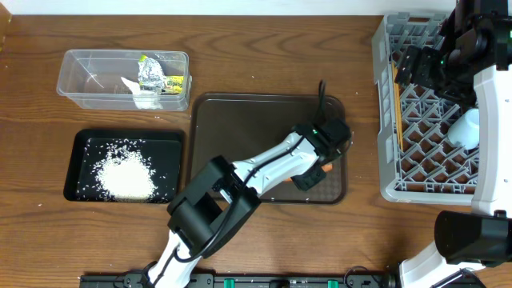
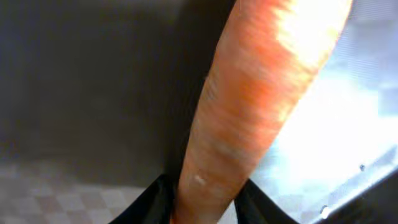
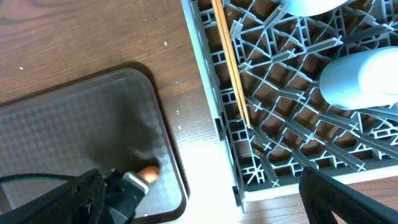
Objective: Sort waste into correct bins and load items into the dishwasher rack
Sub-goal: 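Carry the carrot to the black rice tray and lower it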
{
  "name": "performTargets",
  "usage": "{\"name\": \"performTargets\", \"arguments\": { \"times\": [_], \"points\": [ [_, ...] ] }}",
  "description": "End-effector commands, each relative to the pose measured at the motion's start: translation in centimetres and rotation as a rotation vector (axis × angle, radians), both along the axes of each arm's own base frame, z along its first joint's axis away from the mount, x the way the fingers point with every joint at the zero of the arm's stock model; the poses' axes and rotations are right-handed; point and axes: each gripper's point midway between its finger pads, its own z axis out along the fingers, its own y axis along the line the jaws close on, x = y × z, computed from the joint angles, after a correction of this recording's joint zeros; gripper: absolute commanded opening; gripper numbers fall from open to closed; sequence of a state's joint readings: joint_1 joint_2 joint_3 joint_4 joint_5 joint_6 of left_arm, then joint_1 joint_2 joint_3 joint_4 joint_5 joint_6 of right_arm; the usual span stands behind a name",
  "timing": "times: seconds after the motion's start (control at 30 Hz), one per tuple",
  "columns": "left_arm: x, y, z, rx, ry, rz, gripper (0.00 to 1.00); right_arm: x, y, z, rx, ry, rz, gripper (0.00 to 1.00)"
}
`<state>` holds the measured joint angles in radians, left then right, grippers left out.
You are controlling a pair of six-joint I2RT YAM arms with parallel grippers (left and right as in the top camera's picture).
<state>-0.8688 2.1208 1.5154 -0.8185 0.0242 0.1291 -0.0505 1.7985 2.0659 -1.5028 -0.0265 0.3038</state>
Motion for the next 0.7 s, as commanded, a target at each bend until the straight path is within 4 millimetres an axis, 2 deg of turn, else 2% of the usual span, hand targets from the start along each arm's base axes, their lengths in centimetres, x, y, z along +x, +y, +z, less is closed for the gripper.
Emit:
{"name": "performTargets", "arguments": {
  "times": [0.0,0.2,0.27,0.3,0.43,0.57,0.67],
  "points": [
    [1.0,0.6,0.9,-0.019,-0.013,0.089,0.29,0.0,0.0,-0.2,0.004,0.006,-0.01,0.99],
    [3.0,1.2,4.1,-0.09,-0.066,0.191,0.19,0.0,0.0,-0.2,0.004,0.006,-0.01,0.99],
    [3.7,1.7,5.3,-0.116,-0.084,0.237,0.19,0.0,0.0,-0.2,0.004,0.006,-0.01,0.99],
    [4.1,2.0,6.1,-0.133,-0.097,0.264,0.15,0.0,0.0,-0.2,0.004,0.006,-0.01,0.99],
    [6.0,3.8,9.3,-0.198,-0.144,0.383,0.14,0.0,0.0,-0.2,0.004,0.006,-0.01,0.99],
    [8.4,7.7,12.5,-0.256,-0.189,0.575,0.14,0.0,0.0,-0.2,0.004,0.006,-0.01,0.99],
    [10.0,12.1,14.3,-0.278,-0.206,0.77,0.13,0.0,0.0,-0.2,0.004,0.006,-0.01,0.99]
  ]
}}
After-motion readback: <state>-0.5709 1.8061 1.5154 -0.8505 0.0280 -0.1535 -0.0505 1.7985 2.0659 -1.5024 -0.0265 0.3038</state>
